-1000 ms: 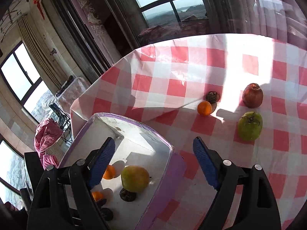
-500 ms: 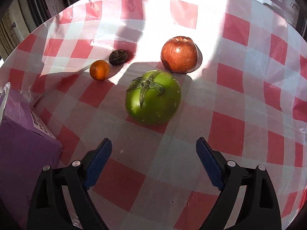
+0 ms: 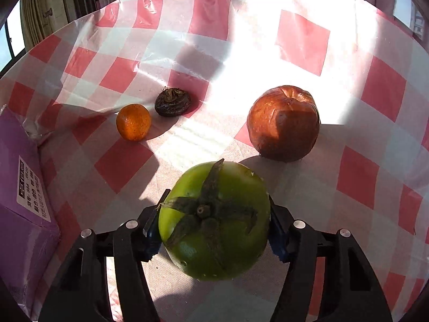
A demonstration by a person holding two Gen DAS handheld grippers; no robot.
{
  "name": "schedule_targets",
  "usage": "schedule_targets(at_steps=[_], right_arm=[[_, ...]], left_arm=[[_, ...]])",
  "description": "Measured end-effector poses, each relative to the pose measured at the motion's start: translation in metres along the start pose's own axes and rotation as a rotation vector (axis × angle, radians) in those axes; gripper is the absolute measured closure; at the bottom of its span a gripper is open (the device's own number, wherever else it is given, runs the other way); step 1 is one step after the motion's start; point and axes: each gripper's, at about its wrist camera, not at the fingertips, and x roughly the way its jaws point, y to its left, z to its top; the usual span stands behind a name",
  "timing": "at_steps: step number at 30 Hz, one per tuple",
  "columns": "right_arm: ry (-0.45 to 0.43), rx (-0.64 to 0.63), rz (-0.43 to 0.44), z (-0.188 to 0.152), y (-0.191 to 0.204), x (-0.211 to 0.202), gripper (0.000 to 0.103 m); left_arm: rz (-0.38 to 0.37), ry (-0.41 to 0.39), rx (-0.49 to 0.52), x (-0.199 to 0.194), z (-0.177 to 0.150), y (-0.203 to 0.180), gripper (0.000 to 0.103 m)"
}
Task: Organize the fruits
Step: 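Grasp another green tomato with the right tool while the left tool grasps the red apple, then lift the red apple and green tomato and carry both over the white box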
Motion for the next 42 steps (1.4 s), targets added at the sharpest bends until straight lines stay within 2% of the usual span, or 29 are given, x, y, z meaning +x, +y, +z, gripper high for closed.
schedule_targets(at_steps=[5,11,13,16,21,23,24,26,27,33,42], right_arm=[[-0.018,0.057,-0.004,-0.028,-0.035,-0.024,0.041],[-0.032,0.142,-0.094,-0.082,-0.085,-0.063,0.041],[-0.034,0.158,-0.117,-0.098,-0.095,-0.076,0.041],[-0.035,0.193,-0.152,-0.111,-0.107,-0.084,0.041],[-0.040,0.263,-0.175,-0.128,-0.123,-0.098,0.041],[-0.042,0.258,-0.177,-0.131,-0.125,-0.100,0.041],[-0.043,0.257,-0.176,-0.131,-0.125,-0.099,0.041],[-0.046,0.256,-0.177,-0.129,-0.123,-0.096,0.041],[-0.047,0.254,-0.181,-0.128,-0.123,-0.096,0.041],[-0.056,0.261,-0.178,-0.127,-0.121,-0.095,0.041],[-0.037,0.345,-0.244,-0.154,-0.129,-0.118,0.041]], left_arm=[[-0.089,0.006,0.009,0.031,0.038,-0.032,0.005],[-0.172,0.041,-0.030,0.114,0.090,-0.075,0.005],[-0.170,0.059,-0.060,0.148,0.105,-0.088,0.005],[-0.144,0.081,-0.049,0.197,0.126,-0.111,0.005],[-0.076,0.051,-0.001,0.245,0.154,-0.137,0.006],[-0.079,0.071,0.017,0.260,0.159,-0.144,0.010],[-0.080,0.081,0.039,0.267,0.159,-0.148,0.017],[-0.108,0.058,0.055,0.269,0.157,-0.151,0.036],[-0.110,0.054,0.059,0.268,0.156,-0.152,0.039],[-0.158,0.065,0.070,0.242,0.122,-0.160,0.040],[-0.278,0.084,0.239,0.164,0.011,-0.174,0.040]])
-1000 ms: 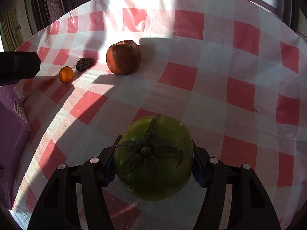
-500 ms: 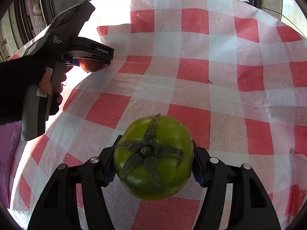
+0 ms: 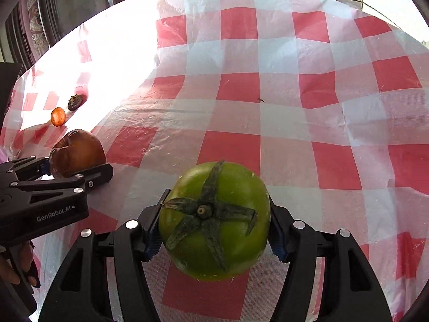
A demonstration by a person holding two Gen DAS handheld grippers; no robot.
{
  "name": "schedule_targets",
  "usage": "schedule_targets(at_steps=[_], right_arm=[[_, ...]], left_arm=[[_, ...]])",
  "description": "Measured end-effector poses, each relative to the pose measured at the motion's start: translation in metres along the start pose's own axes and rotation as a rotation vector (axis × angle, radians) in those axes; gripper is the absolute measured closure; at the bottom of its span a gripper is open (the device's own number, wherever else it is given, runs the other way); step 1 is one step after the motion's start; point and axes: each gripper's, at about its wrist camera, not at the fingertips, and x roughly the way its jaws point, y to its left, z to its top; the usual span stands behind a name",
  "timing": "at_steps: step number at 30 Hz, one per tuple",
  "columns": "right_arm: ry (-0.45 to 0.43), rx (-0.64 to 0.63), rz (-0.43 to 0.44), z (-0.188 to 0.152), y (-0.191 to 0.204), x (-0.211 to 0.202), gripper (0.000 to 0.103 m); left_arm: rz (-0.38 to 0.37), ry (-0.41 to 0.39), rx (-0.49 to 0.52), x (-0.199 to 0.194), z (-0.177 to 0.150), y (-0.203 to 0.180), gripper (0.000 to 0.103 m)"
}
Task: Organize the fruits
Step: 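Lift the red apple and green tomato and carry both over the white box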
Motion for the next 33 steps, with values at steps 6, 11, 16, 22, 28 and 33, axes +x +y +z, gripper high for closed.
schedule_targets(at_steps=[6,11,16,22,28,33], right_arm=[[0.031,0.049,-0.063,-0.028,-0.018,-0.023,0.041],[0.053,0.060,-0.116,-0.049,-0.027,-0.039,0.041],[0.077,0.096,-0.146,-0.066,-0.032,-0.053,0.041],[0.119,0.145,-0.148,-0.081,-0.032,-0.071,0.041],[0.119,0.167,-0.144,-0.088,-0.028,-0.092,0.041],[0.085,0.150,-0.146,-0.080,-0.019,-0.109,0.041]], left_arm=[[-0.108,0.024,0.193,-0.032,-0.066,-0.044,0.040],[-0.154,0.042,0.265,-0.046,-0.093,-0.069,0.040],[-0.194,0.072,0.315,-0.052,-0.101,-0.076,0.040],[-0.222,0.061,0.346,-0.071,-0.114,-0.077,0.040],[-0.243,0.013,0.388,-0.092,-0.114,-0.074,0.040],[-0.254,-0.052,0.402,-0.111,-0.108,-0.068,0.040]])
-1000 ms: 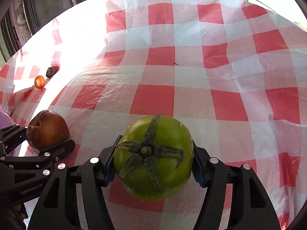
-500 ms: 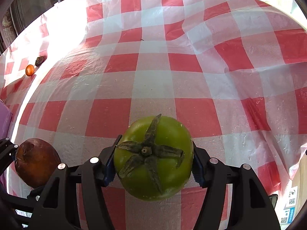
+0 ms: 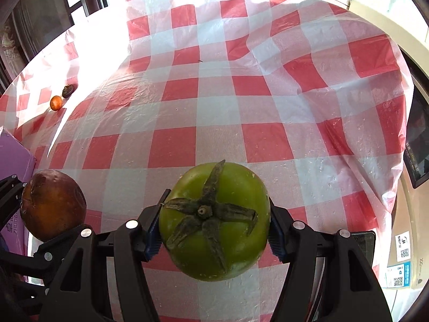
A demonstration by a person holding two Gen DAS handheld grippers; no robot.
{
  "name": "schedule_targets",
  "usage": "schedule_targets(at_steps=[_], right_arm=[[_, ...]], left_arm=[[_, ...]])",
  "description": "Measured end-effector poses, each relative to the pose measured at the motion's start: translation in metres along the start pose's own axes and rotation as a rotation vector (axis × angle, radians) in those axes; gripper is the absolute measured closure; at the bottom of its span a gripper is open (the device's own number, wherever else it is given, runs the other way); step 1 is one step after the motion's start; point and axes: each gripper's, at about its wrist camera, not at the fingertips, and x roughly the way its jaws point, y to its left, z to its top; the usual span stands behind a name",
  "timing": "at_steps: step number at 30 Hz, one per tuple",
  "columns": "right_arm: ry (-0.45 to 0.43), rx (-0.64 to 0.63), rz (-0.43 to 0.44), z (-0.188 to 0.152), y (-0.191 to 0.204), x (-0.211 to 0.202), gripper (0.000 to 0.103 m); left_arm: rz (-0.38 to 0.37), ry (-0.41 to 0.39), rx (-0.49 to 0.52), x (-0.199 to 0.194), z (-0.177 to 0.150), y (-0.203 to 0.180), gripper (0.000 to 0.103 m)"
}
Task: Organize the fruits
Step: 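Lift the red apple and green tomato and carry both over the white box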
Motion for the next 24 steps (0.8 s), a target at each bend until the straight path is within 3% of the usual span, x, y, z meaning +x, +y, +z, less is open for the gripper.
schedule_targets(at_steps=[12,24], right_arm=[[-0.090,-0.047,0.035,0.020,0.048,-0.045,0.041],[-0.125,-0.161,0.164,0.028,0.153,-0.081,0.041]], left_arm=[[0.030,-0.139,0.001,-0.060,0.004,0.031,0.040],[0.120,-0.181,-0.155,-0.127,-0.046,0.106,0.040]])
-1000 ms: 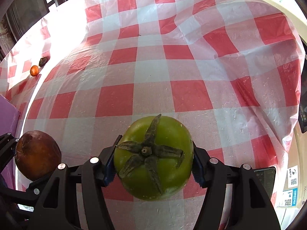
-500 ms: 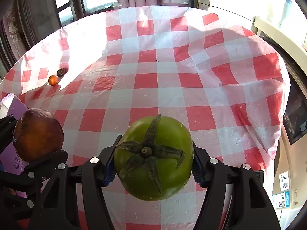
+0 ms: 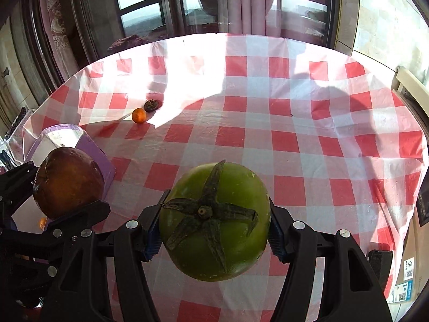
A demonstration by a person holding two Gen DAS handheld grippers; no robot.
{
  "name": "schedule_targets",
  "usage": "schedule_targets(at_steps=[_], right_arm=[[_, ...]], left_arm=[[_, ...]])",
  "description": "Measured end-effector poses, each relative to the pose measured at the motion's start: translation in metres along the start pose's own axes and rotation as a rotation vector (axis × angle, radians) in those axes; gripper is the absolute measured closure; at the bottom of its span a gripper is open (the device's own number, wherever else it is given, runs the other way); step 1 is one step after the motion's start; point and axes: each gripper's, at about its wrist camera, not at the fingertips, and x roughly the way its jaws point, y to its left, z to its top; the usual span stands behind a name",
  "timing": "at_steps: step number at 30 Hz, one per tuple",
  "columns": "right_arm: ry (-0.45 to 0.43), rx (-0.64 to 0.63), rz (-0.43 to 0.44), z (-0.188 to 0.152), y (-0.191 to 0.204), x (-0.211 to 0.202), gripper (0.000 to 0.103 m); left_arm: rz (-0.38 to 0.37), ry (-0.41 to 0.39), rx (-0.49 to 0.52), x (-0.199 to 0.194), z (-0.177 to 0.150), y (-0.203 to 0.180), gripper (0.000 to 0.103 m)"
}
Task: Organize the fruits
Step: 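Lift the red apple and green tomato and carry both over the white box, then open the left tool to drop the apple while the right tool drops the tomato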
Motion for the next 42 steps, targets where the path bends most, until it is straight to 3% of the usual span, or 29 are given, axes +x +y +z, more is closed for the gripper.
schedule_targets(at_steps=[11,19,25,29,31,35,42], right_arm=[[-0.071,-0.174,0.134,0.009,0.114,-0.017,0.041],[-0.060,-0.299,0.215,0.007,0.186,-0.012,0.041],[0.062,-0.351,0.237,0.019,0.239,0.017,0.041],[0.167,-0.492,0.181,0.014,0.274,0.043,0.041],[0.268,-0.552,0.167,0.007,0.285,0.062,0.041],[0.434,-0.669,0.145,-0.016,0.296,0.089,0.041],[0.500,-0.904,0.087,-0.039,0.309,0.092,0.041]], left_arm=[[0.168,0.055,-0.152,-0.039,-0.051,0.093,0.040],[0.285,0.184,-0.226,-0.050,-0.096,0.153,0.040],[0.330,0.311,-0.308,-0.050,-0.128,0.195,0.040],[0.345,0.395,-0.326,-0.047,-0.146,0.214,0.040],[0.332,0.451,-0.323,-0.042,-0.153,0.220,0.040],[0.285,0.531,-0.213,-0.034,-0.162,0.207,0.040],[0.177,0.595,-0.050,-0.037,-0.178,0.182,0.040]])
